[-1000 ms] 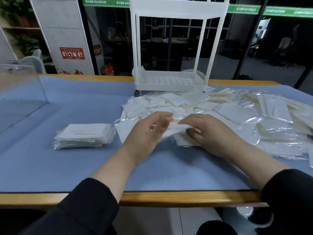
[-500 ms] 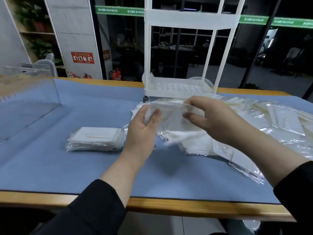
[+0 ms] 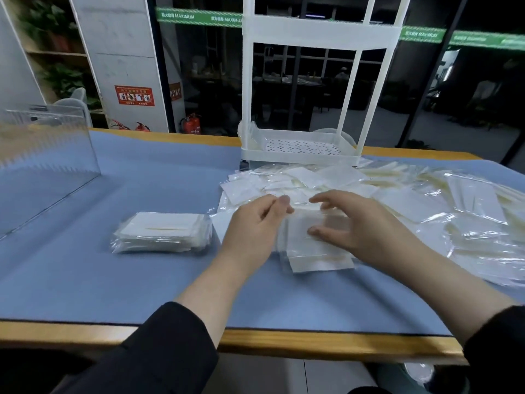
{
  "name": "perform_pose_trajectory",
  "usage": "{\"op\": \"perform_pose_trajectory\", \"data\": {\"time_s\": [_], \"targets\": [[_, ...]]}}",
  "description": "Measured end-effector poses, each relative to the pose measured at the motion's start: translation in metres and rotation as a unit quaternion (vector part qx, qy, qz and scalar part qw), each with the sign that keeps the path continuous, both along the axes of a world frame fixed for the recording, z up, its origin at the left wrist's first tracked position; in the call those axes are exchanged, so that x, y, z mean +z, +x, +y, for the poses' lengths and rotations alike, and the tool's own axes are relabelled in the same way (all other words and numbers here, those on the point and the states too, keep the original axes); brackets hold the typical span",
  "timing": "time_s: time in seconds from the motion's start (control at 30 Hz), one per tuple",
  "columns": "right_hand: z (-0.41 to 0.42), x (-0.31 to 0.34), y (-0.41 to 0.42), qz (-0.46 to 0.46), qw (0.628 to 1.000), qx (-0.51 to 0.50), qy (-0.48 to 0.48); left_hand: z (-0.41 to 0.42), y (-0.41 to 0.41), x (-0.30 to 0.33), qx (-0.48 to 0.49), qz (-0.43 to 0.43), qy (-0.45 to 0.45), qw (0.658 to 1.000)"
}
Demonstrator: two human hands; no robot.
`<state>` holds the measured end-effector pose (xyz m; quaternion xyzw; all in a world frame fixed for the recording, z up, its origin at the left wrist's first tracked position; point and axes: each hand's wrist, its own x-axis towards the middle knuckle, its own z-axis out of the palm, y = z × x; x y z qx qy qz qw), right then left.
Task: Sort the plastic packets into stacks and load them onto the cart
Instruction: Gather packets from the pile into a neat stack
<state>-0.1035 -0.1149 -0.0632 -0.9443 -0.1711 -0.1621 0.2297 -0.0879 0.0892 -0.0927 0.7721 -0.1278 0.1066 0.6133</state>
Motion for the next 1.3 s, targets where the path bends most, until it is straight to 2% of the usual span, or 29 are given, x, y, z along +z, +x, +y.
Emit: {"op": "perform_pose_trajectory", "data": {"time_s": [0.13, 0.23, 0.37, 0.43, 0.5, 0.53, 0.6, 0.67, 0.73, 0.87, 0.93, 1.07, 1.17, 1.3], "targets": [[-0.009, -0.014, -0.005, 0.034, 0.998, 0.011, 0.054, -0.006, -0.004, -0.002, -0.086, 0.014, -0.019, 0.996], [-0.008, -0.020, -0.005, 0.017, 0.997, 0.031, 0.068, -0.006, -0.004, -0.006, -0.103, -0.005, 0.052, 0.993], [-0.002, -0.012, -0.005, -0.041, 0.994, 0.041, 0.089, -0.003, -0.002, -0.005, -0.068, -0.016, 0.076, 0.995], [-0.004, -0.005, -0.004, -0.083, 0.991, 0.021, 0.104, -0.001, 0.000, -0.003, -0.035, -0.026, 0.046, 0.998], [-0.012, 0.003, -0.004, -0.086, 0.988, -0.017, 0.124, 0.003, 0.000, 0.001, 0.031, -0.037, -0.006, 0.999], [-0.017, 0.006, -0.005, -0.060, 0.993, -0.028, 0.098, 0.006, 0.001, 0.003, 0.070, -0.047, -0.019, 0.996], [-0.025, 0.007, -0.008, 0.053, 0.998, -0.024, -0.037, 0.010, 0.002, 0.004, 0.121, -0.063, -0.023, 0.990], [-0.027, 0.004, -0.010, 0.152, 0.976, -0.013, -0.156, 0.010, 0.003, 0.004, 0.133, -0.062, -0.014, 0.989], [-0.026, 0.001, -0.011, 0.171, 0.968, -0.010, -0.182, 0.008, 0.004, 0.002, 0.128, -0.055, 0.001, 0.990], [-0.017, -0.001, -0.011, 0.160, 0.970, -0.016, -0.181, 0.009, 0.006, 0.002, 0.134, -0.047, -0.008, 0.990], [-0.016, -0.003, -0.010, 0.136, 0.979, -0.005, -0.150, 0.010, 0.005, 0.002, 0.126, -0.048, -0.013, 0.991], [-0.022, -0.004, -0.009, -0.008, 0.998, 0.040, -0.046, 0.007, 0.005, -0.001, 0.044, -0.027, 0.004, 0.999], [-0.022, -0.006, -0.010, -0.103, 0.995, 0.011, -0.012, 0.003, 0.002, -0.002, -0.038, -0.004, 0.007, 0.999], [-0.015, -0.016, -0.010, -0.090, 0.995, 0.005, 0.036, 0.000, -0.004, -0.002, -0.088, 0.017, 0.003, 0.996]]}}
